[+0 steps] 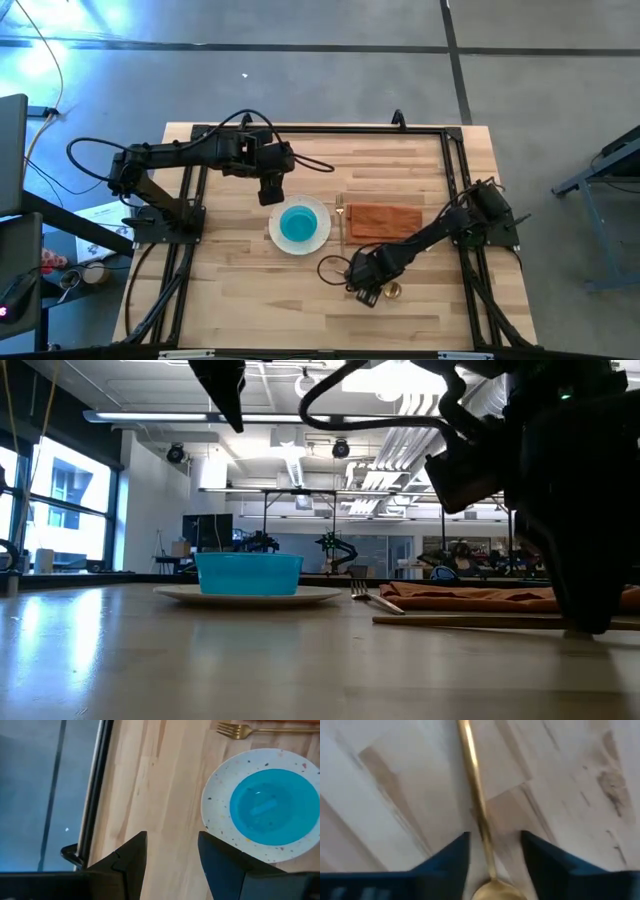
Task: Set table place
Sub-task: Put the gold spoon into the blue bowl
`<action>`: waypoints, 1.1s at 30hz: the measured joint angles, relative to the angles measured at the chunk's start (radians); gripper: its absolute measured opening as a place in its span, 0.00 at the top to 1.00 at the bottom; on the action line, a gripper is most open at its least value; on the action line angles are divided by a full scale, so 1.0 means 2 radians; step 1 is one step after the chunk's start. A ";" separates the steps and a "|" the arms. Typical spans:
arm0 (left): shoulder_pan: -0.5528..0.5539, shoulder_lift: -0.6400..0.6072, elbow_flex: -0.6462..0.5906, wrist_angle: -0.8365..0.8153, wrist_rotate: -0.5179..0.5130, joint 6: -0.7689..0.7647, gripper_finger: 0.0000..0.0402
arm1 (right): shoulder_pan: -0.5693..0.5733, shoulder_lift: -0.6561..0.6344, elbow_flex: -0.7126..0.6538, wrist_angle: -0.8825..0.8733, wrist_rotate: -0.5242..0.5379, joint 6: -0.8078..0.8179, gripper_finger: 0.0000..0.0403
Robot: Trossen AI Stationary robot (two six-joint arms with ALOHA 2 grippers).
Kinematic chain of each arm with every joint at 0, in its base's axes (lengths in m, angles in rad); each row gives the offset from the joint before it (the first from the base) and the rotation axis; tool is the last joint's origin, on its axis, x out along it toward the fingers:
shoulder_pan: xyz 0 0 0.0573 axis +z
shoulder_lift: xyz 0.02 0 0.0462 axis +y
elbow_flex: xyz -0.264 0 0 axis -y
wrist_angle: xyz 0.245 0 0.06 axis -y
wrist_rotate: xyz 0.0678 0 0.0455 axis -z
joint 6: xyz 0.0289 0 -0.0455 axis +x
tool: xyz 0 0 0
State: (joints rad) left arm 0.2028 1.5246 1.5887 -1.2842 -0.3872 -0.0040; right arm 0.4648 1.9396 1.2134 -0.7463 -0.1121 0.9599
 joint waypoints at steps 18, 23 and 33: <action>-0.001 0.000 0.000 0.029 0.049 0.029 0.59 | -0.052 -0.107 0.075 -0.180 0.105 -0.092 1.00; -0.005 0.000 0.000 0.100 0.121 0.085 0.59 | -0.096 -0.133 0.124 -0.199 0.138 -0.161 1.00; -0.003 0.000 0.000 0.186 0.223 0.103 0.59 | -0.146 -0.127 0.174 -0.191 0.192 -0.278 1.00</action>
State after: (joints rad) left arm 0.1963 1.5249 1.5887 -0.9126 0.0589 0.2020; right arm 0.1729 1.6848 1.5617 -1.1292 0.2711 0.4037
